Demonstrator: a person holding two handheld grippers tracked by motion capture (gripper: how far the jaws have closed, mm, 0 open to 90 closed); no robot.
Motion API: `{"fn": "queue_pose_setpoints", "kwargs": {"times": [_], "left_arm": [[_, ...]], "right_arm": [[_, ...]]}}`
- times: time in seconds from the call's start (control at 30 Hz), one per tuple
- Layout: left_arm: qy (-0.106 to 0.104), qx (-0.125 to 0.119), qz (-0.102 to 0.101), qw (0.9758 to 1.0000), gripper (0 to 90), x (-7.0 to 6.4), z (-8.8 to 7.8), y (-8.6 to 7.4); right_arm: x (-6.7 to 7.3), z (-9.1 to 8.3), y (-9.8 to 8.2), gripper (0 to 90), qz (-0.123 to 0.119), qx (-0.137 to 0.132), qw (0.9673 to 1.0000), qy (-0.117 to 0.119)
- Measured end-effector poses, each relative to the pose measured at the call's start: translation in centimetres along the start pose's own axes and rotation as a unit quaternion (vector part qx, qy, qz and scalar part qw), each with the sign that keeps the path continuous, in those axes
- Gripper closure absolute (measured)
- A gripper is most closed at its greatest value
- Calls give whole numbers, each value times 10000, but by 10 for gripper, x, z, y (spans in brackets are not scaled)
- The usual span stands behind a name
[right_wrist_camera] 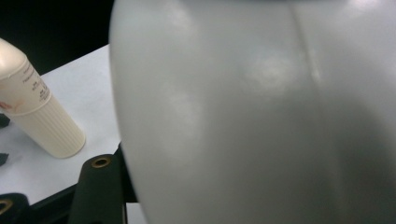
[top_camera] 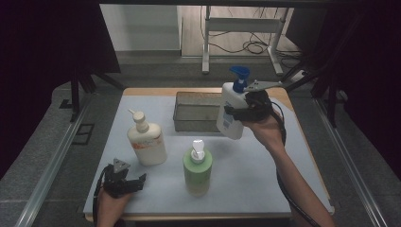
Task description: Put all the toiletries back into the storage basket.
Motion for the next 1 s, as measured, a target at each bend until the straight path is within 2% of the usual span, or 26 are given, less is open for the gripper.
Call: {"fn": "queue_pose_setpoints", "kwargs": {"times": [1.0], "left_arm": [[-3,2,-7,10000,124,0,0,0]], "right_arm": [[6,46,42,377,142,-130,9997,-182]]}}
Point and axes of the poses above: each handheld gripper's, and its own axes: z roughly forward along the jaws, y roughly out of its top, x roughly to its left, the point moved 3 cm from there along z, roughly forward along the jaws, and after that the axes turned 5 degrees about x, right-handed, at the moved point
